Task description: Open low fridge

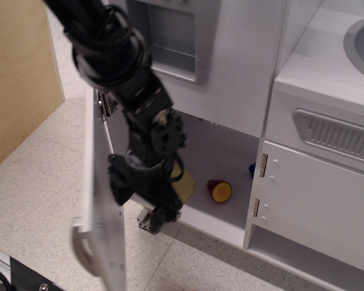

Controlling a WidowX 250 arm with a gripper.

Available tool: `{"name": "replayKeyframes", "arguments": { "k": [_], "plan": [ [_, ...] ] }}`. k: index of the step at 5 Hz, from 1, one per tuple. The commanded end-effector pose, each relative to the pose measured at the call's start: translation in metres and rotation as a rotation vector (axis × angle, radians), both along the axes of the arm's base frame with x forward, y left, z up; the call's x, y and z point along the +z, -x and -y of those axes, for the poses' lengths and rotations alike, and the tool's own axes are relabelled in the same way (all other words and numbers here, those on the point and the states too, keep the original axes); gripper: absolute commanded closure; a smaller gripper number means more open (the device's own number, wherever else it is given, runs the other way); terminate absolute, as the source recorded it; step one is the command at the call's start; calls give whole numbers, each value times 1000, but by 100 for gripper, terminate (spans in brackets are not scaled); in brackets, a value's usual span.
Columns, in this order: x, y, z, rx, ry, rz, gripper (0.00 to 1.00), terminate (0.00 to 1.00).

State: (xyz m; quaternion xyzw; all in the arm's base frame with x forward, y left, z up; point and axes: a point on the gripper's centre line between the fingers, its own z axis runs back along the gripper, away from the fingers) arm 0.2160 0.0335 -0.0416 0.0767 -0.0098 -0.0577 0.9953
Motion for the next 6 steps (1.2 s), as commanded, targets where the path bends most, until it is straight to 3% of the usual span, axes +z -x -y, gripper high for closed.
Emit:
{"name": "replayKeyframes", "arguments": {
  "k": [1, 2, 5, 6],
  "plan": [
    [6, 20, -55, -32, -66, 64, 0, 0],
    [9, 22, -78, -3, -72, 4, 0, 0],
    [9, 22, -78, -3, -72, 4, 0, 0],
    [9, 22, -78, -3, -72, 4, 0, 100]
  ]
}}
